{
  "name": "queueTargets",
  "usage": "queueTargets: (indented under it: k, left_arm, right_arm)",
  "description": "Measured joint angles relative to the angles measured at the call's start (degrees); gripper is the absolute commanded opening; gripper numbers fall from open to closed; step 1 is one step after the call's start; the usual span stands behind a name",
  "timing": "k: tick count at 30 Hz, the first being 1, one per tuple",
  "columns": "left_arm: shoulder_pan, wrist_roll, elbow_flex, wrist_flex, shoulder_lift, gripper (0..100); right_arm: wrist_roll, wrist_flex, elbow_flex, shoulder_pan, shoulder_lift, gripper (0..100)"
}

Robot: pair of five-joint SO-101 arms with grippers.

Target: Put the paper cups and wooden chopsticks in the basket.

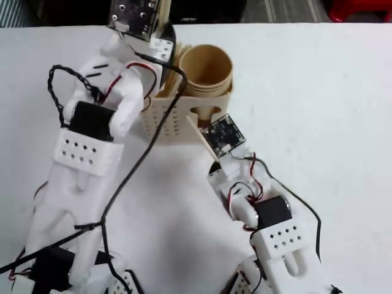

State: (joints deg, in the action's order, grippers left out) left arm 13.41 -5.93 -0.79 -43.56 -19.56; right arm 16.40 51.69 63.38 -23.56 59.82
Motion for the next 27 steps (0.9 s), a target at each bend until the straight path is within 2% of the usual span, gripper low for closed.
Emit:
queueTargets:
  k: [5, 13, 21, 24, 27]
  left_arm:
    - [0.00, 0.00, -0.70, -2.46, -0.18, 21]
    - [-0.18, 0.00, -0.70, -11.16, -8.35, 20]
    - [-5.54, 0.00, -0.70, -24.53, -16.79, 20]
    - [-7.30, 0.00, -3.69, -28.22, -20.92, 20]
    - [-9.14, 0.00, -9.67, -28.48, -26.29, 20]
  right_arm:
    - [0.00, -0.09, 0.00, 0.00, 0.00, 1.7]
    - [0.00, -0.09, 0.00, 0.00, 0.00, 1.7]
    - [0.00, -0.09, 0.00, 0.00, 0.00, 1.7]
    - [1.41, -0.09, 0.00, 0.00, 0.00, 1.7]
    - [3.43, -0.09, 0.00, 0.00, 0.00, 1.7]
